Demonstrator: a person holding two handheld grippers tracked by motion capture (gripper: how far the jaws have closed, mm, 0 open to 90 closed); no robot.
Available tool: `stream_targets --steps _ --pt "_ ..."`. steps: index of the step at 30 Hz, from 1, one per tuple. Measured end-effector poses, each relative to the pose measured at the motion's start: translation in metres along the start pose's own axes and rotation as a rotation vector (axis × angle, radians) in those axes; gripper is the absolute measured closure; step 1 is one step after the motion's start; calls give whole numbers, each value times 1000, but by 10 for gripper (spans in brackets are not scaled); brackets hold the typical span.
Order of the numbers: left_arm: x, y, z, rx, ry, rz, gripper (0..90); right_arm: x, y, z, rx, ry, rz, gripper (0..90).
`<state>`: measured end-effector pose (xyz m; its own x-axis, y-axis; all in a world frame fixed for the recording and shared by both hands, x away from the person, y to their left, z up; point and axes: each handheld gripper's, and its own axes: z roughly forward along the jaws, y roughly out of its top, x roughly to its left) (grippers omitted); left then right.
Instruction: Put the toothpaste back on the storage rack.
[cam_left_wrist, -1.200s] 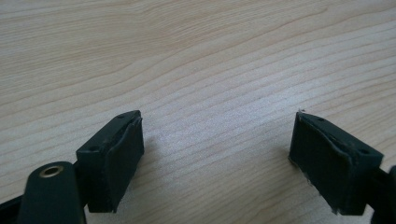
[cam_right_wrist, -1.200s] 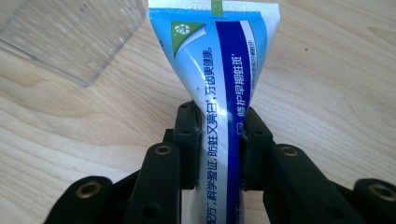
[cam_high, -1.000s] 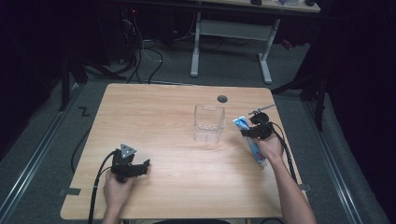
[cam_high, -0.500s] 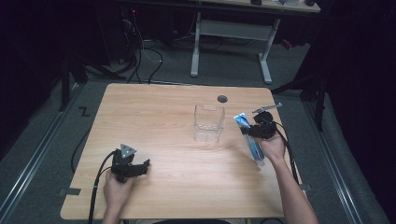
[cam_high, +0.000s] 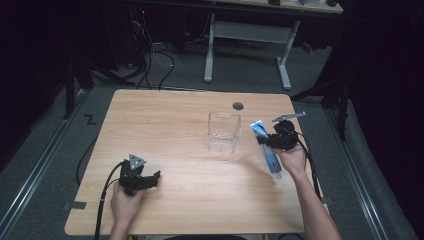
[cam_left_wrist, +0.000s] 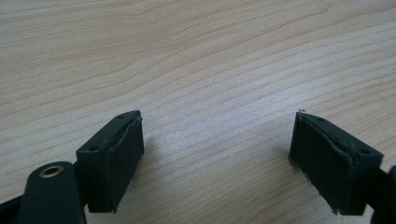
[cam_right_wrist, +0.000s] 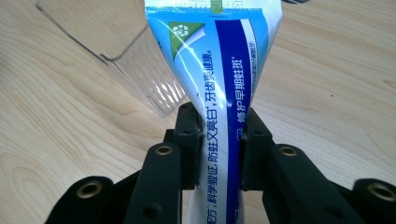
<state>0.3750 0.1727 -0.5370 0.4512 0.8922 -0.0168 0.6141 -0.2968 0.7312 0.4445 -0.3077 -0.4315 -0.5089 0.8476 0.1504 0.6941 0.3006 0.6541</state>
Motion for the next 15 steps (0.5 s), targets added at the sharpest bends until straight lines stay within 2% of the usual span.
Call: stream_targets --steps 4,15 --pt "0 0 0 -1 0 -1 182 4 1 -2 -27 16 -2 738" --pt "0 0 0 -1 0 -1 182 13 3 -10 -55 41 -20 739"
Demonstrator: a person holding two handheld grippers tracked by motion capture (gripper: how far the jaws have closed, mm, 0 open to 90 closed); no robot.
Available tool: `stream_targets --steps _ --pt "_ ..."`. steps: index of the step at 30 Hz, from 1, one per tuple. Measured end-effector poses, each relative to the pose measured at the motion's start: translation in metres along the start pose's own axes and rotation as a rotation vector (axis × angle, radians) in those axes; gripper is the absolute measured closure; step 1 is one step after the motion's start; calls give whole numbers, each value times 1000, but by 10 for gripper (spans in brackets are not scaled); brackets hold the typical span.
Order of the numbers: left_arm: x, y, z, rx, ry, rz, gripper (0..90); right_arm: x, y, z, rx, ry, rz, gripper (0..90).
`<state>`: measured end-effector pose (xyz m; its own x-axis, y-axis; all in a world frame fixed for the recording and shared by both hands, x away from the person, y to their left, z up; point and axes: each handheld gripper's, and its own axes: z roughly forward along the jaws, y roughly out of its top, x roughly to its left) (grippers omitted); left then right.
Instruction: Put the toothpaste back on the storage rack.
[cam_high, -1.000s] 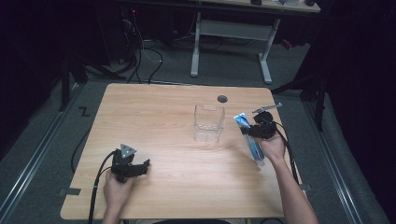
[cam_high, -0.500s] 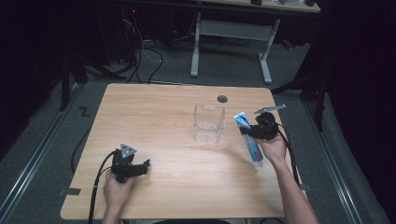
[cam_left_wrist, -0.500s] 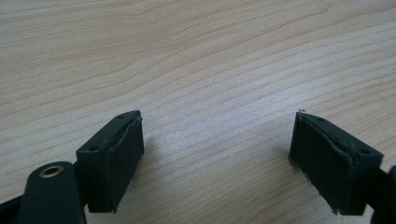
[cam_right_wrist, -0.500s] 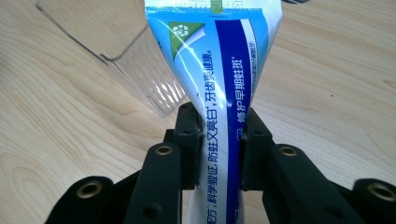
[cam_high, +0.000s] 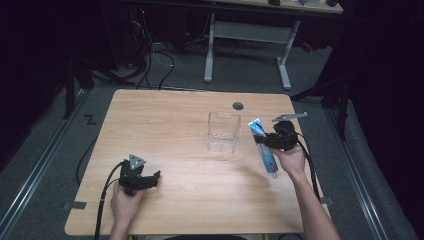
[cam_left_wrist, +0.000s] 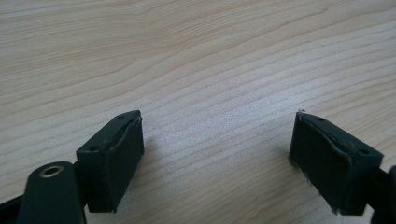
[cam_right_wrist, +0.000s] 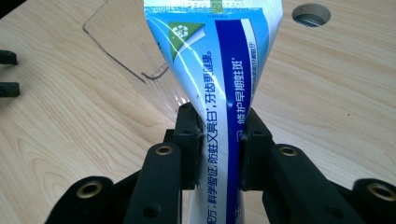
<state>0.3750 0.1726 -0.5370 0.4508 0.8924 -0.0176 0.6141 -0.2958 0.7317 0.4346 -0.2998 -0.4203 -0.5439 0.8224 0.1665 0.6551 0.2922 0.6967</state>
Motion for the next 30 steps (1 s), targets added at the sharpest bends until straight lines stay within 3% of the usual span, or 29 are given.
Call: stream_targets --steps 30 --pt "0 0 0 0 0 0 182 21 17 -10 -62 45 -47 738"
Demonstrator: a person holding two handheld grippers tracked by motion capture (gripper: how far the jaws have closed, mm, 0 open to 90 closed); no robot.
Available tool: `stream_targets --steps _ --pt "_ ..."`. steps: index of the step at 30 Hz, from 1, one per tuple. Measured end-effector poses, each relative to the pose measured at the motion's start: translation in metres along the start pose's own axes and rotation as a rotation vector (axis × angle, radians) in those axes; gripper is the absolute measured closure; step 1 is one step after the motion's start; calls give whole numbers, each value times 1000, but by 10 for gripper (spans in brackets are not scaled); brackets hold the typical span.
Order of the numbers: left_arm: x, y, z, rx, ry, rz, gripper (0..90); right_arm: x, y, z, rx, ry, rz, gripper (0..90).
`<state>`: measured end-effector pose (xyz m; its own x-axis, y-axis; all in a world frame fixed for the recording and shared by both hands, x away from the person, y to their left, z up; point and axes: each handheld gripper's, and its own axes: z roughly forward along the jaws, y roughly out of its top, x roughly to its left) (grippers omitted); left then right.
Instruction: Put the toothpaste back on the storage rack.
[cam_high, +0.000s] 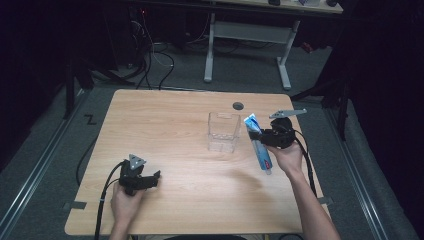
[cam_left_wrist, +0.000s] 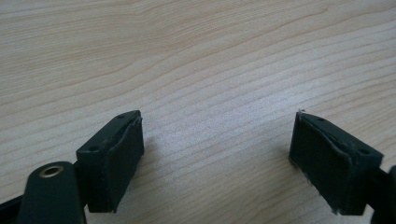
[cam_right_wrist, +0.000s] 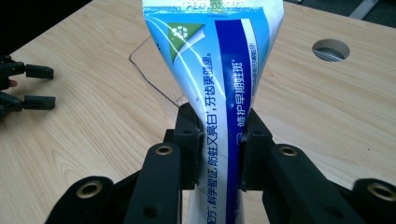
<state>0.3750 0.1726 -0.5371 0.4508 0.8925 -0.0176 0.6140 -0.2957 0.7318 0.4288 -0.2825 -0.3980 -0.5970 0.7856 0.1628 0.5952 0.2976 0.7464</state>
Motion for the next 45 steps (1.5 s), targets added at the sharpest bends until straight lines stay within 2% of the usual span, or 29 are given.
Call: stream_targets --steps 23,45 --pt "0 0 0 0 0 0 182 13 27 8 -38 23 -21 738" --pt "0 0 0 1 -1 1 182 18 51 10 -86 41 -27 737"
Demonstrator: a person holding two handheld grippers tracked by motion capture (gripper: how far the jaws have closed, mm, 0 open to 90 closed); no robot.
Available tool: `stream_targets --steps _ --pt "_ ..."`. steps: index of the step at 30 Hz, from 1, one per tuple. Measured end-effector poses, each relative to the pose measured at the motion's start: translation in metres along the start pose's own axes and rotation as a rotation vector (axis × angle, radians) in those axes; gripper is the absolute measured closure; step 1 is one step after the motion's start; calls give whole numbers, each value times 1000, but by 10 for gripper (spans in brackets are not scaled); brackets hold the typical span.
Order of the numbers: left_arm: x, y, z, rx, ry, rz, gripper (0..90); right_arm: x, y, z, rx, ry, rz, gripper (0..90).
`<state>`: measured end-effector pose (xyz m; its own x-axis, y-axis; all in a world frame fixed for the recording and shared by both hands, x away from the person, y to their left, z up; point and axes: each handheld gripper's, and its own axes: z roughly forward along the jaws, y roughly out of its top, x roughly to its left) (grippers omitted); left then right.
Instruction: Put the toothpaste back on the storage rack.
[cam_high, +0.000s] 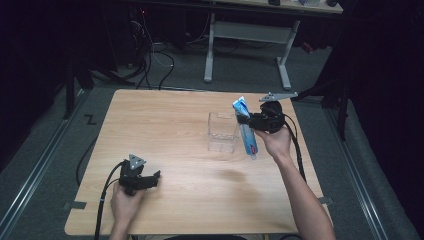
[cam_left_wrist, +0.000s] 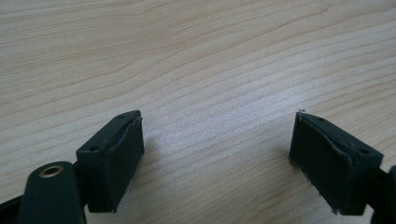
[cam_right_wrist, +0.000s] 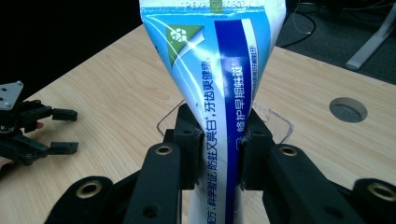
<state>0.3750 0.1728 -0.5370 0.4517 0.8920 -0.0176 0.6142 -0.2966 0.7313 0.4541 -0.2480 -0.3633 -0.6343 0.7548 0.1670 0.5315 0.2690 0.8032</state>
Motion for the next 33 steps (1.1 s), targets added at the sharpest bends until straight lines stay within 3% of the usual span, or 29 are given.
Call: stream_targets --steps 33 --pt "0 0 0 0 0 1 182 8 23 13 -43 6 2 737"
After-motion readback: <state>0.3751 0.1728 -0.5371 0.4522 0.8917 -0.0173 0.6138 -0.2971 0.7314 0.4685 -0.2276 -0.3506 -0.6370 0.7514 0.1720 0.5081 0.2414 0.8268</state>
